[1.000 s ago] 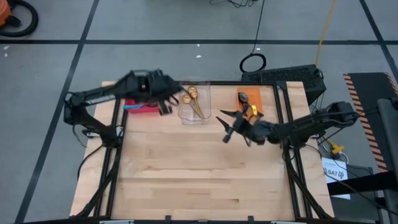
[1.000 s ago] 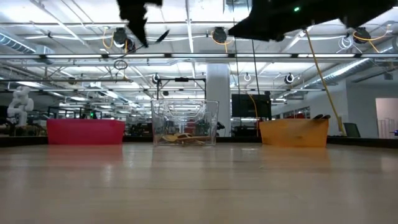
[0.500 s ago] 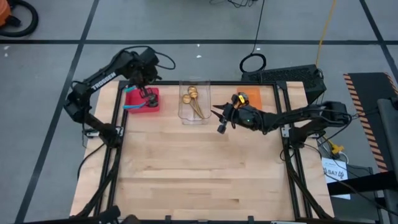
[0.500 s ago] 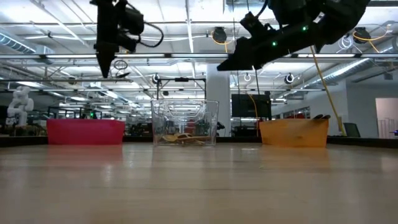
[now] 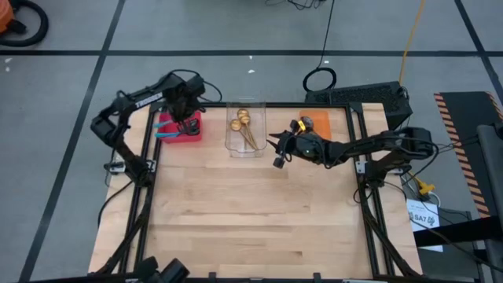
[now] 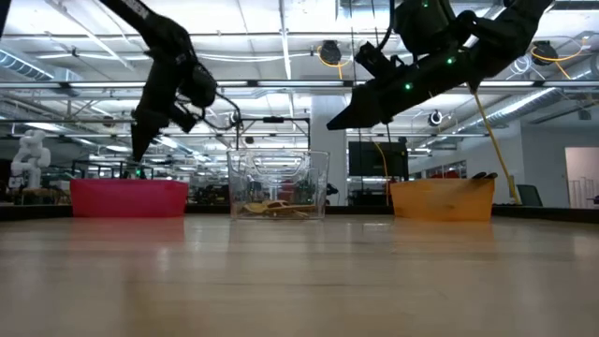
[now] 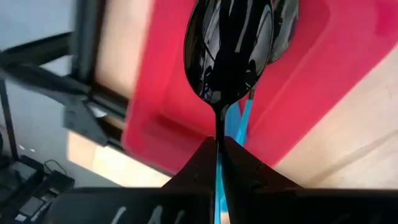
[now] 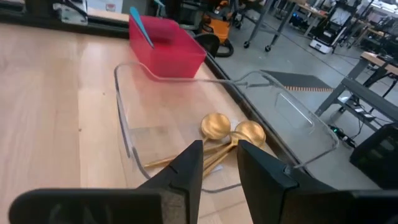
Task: Sort silverware by color (type)
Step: Put the blue spoon into the red bin
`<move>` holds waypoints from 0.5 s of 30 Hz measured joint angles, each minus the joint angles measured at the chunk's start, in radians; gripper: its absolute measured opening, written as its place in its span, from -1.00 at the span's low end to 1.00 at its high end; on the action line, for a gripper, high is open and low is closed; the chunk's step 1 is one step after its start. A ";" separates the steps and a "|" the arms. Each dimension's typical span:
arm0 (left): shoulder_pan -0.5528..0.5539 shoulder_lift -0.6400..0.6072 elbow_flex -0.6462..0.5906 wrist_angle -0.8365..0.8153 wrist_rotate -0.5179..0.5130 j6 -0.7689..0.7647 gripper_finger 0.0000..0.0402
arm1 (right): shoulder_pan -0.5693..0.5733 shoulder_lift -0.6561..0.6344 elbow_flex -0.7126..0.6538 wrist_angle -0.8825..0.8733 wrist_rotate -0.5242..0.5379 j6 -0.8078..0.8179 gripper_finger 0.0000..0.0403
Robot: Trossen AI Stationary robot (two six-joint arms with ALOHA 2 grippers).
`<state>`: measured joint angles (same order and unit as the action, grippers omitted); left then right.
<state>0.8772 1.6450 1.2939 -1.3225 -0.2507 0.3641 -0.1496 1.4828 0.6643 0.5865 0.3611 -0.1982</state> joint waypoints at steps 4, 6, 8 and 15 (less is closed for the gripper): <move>0.000 0.057 -0.026 0.015 -0.033 -0.011 -0.95 | -0.011 0.011 0.000 0.000 0.000 -0.004 -0.54; 0.001 0.078 -0.036 0.036 -0.035 0.004 -0.95 | -0.016 0.017 0.000 -0.001 0.000 -0.004 -0.54; 0.000 0.103 -0.042 0.042 -0.034 0.022 -0.95 | -0.022 0.022 0.000 -0.003 0.000 -0.004 -0.54; 0.000 0.155 -0.042 0.071 -0.034 0.025 -0.95 | -0.034 0.025 0.000 -0.004 0.000 -0.003 -0.54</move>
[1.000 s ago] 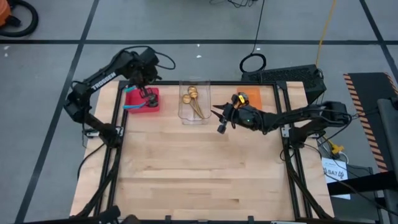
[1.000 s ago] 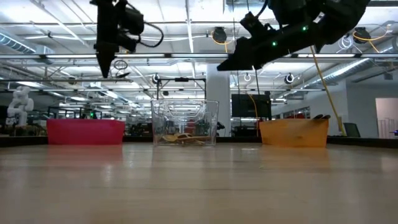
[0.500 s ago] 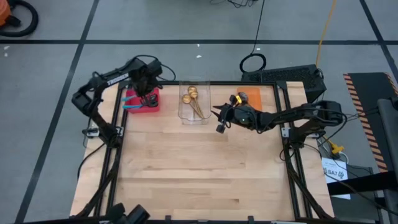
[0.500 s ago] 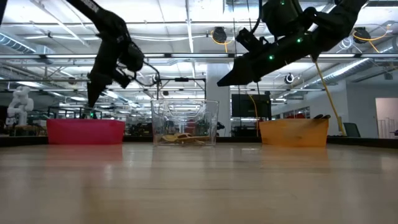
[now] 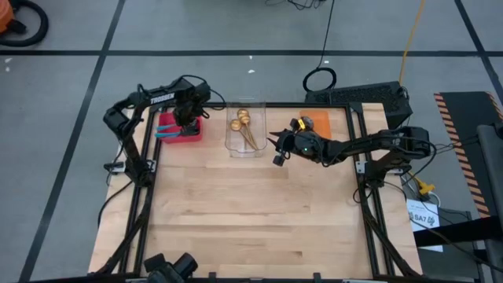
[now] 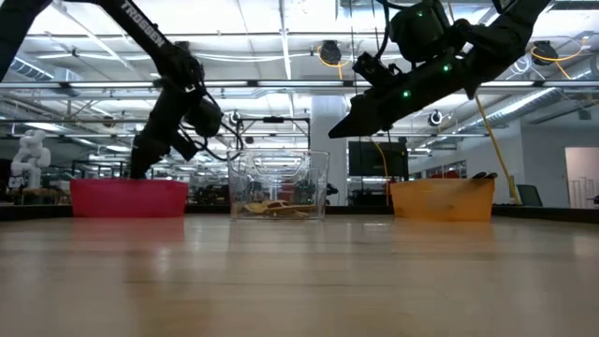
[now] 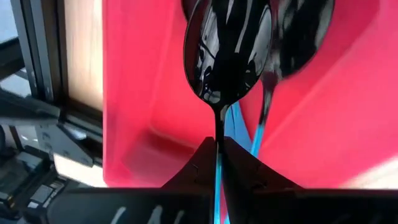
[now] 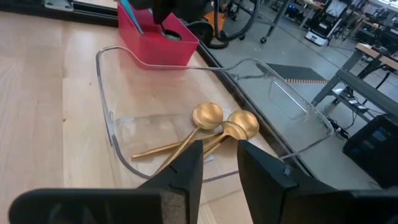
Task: Sort silverware by color (type)
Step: Put the blue spoon into the red bin
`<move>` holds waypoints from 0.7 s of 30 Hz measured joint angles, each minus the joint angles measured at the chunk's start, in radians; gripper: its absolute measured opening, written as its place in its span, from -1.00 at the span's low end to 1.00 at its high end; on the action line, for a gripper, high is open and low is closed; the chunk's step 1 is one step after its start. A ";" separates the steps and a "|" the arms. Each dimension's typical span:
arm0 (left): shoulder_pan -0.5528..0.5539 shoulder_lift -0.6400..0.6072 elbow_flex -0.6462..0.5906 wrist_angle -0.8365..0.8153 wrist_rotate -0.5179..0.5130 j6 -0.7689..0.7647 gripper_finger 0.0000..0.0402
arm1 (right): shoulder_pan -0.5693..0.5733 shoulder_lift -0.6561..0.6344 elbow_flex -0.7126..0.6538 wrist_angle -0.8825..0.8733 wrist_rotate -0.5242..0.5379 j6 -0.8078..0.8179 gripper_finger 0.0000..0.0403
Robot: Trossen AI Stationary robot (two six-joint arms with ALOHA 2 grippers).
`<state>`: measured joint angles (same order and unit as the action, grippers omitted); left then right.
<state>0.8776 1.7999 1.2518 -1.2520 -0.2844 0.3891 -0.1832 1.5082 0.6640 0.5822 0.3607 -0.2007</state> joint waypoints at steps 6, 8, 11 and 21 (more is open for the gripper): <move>0.000 0.021 0.000 0.038 0.006 -0.017 -0.95 | -0.001 0.000 0.000 0.000 0.000 0.001 -0.54; 0.000 0.021 0.000 0.052 0.006 -0.027 -0.95 | -0.001 0.000 0.000 -0.001 0.000 0.001 -0.54; 0.000 0.021 0.000 0.062 0.006 -0.031 -0.95 | -0.001 0.000 0.000 -0.001 0.000 0.001 -0.54; 0.000 0.021 0.000 0.081 0.006 -0.084 -0.95 | -0.001 0.000 0.000 -0.027 0.000 0.002 -0.54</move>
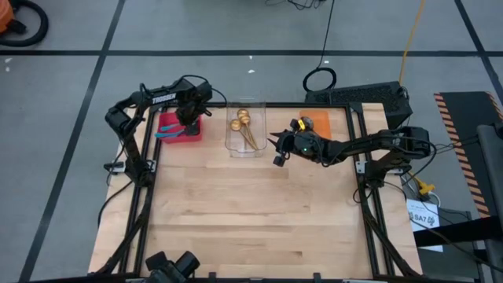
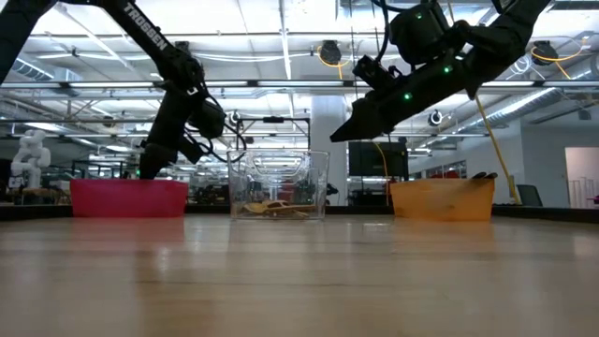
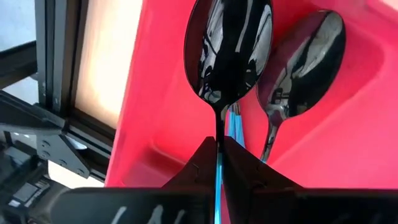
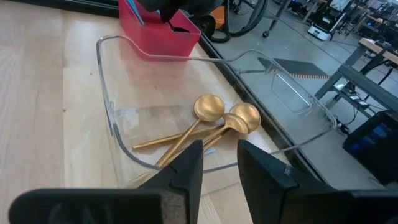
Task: Sort silverware by color (type)
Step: Put the blue spoon into the red bin, then return to Home Position
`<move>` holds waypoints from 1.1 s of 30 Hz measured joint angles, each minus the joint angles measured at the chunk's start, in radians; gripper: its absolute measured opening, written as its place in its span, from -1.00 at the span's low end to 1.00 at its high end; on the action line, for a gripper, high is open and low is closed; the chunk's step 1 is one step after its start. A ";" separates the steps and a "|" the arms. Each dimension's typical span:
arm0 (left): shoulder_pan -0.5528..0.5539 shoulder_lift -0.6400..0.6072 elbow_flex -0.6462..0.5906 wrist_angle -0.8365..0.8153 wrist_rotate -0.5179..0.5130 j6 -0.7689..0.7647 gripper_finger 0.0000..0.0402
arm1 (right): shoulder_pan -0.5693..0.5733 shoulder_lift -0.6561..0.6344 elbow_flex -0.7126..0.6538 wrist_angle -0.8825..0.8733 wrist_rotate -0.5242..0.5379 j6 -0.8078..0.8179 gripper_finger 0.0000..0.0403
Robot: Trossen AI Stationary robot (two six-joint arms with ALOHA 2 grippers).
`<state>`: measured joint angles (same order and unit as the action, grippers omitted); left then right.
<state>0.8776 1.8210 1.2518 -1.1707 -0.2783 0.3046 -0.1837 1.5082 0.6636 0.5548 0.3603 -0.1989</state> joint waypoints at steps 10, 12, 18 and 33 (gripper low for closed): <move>0.000 0.000 0.000 -0.002 0.034 0.000 -0.95 | 0.000 0.000 0.000 -0.024 0.000 0.003 -0.54; 0.000 0.000 0.000 -0.004 0.035 0.000 -0.95 | 0.000 0.000 0.000 -0.029 0.000 0.003 -0.54; 0.020 0.000 -0.004 -0.001 0.052 -0.003 -0.95 | 0.000 0.000 0.000 -0.034 0.000 0.004 -0.54; 0.040 0.001 -0.037 0.015 0.042 -0.003 -0.77 | 0.000 0.000 0.000 -0.033 0.000 0.004 -0.54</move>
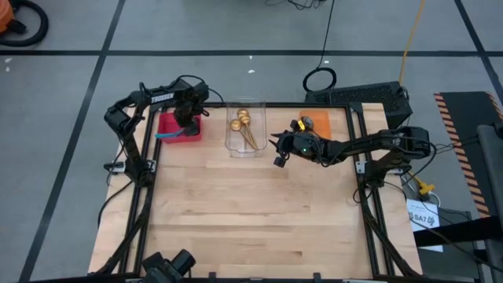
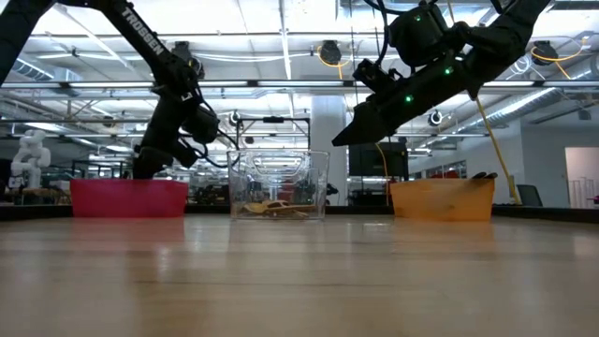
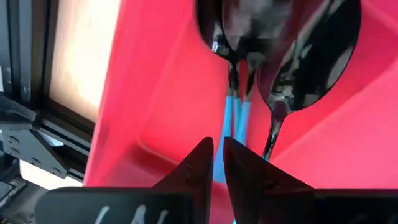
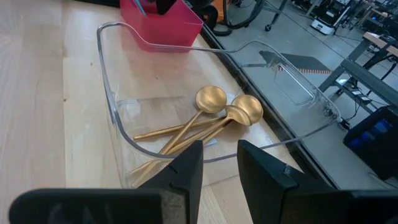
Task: Sort silverware by color (type)
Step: Return to Home Position
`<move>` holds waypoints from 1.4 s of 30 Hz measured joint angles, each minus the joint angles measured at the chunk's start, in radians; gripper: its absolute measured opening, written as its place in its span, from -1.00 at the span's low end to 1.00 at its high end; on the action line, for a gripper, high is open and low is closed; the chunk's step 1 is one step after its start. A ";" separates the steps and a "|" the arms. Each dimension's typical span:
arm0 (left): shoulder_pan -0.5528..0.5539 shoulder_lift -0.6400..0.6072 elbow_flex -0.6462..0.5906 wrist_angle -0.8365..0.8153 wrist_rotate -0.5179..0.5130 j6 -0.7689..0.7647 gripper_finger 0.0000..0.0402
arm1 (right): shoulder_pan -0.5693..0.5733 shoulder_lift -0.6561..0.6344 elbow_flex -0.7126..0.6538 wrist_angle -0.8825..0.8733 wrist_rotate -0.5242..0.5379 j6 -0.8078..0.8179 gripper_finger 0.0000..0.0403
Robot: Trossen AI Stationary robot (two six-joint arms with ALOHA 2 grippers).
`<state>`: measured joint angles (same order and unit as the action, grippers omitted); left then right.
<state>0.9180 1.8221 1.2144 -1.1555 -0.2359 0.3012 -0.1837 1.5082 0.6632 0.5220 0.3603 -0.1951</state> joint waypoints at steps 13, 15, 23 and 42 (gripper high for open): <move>-0.128 -0.124 0.000 0.026 0.000 -0.145 -0.76 | 0.029 0.000 0.000 0.080 0.000 -0.027 -0.54; -0.178 -0.174 0.000 0.047 0.000 -0.165 -0.76 | 0.039 0.000 0.000 0.098 0.000 -0.029 -0.54; -0.452 -0.393 0.000 0.170 0.000 -0.295 -0.76 | 0.054 -0.001 0.000 0.117 0.000 0.070 -0.54; -1.140 -0.501 0.001 0.513 -0.088 -0.230 -0.76 | 0.185 -0.025 0.000 0.178 -0.468 0.100 -0.54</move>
<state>-0.2215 1.3212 1.2152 -0.6429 -0.3235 0.0707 0.0017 1.4834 0.6630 0.7004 -0.1073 -0.0949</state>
